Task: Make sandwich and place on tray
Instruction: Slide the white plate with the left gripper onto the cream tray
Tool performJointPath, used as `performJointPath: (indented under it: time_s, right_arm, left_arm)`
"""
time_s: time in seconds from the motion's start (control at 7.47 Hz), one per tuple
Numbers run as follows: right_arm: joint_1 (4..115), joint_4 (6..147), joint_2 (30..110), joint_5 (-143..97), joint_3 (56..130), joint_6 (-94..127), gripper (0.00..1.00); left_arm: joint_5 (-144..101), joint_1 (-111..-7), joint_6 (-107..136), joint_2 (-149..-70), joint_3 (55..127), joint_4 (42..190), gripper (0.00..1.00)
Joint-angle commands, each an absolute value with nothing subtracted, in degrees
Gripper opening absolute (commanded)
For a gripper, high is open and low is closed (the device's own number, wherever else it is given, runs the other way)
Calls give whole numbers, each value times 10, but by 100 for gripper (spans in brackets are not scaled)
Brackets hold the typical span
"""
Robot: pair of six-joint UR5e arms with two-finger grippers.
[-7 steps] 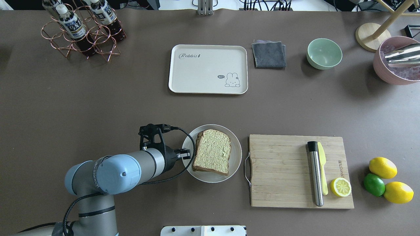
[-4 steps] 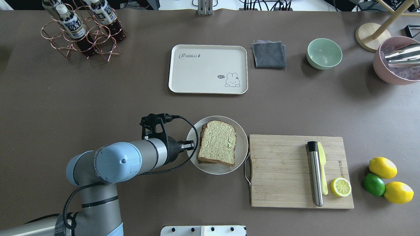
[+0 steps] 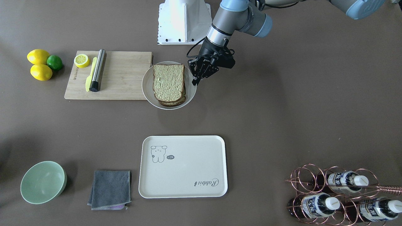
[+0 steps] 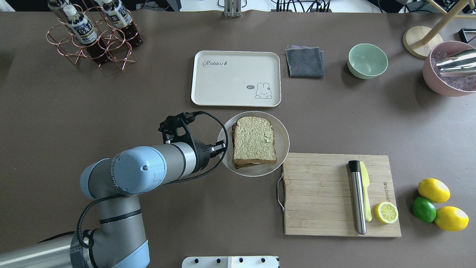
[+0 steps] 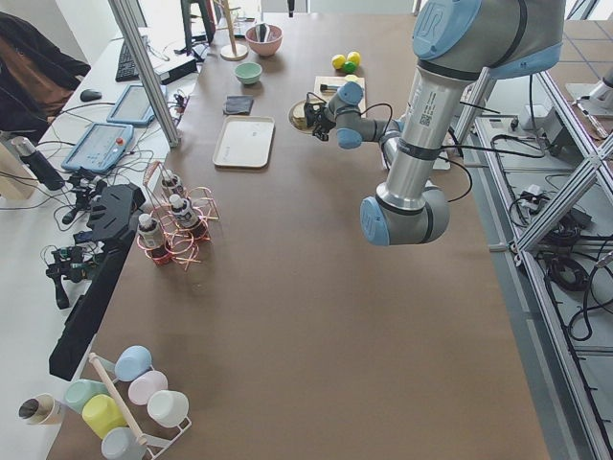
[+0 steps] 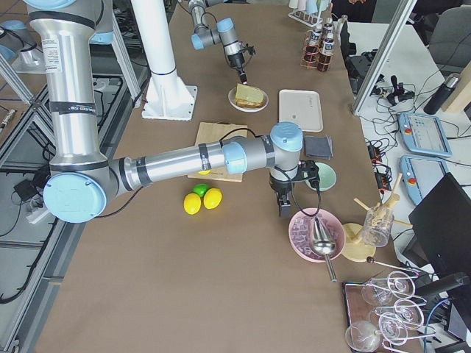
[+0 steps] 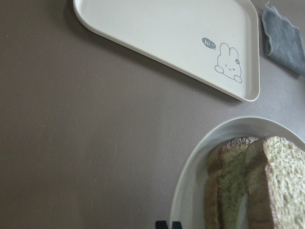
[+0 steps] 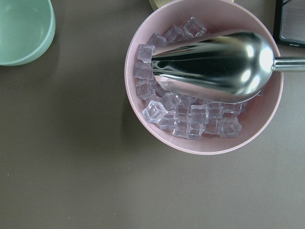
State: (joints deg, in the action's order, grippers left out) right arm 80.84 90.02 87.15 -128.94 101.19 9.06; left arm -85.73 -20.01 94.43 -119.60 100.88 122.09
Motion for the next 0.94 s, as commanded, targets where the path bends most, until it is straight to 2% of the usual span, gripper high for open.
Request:
performJointPath:
  time_s: [0.0, 0.27, 0.8]
  right_arm:
    - [809, 900, 872, -1290, 1012, 91, 99]
    - [809, 900, 872, -1290, 1012, 111, 99]
    - [807, 900, 868, -1290, 1008, 114, 99]
  left_arm:
    - [-852, -220, 1007, -1215, 1001, 1190, 0]
    - [-852, -253, 1034, -1255, 966, 1172, 0]
    - [-849, -309, 1068, -1343, 825, 1179, 0]
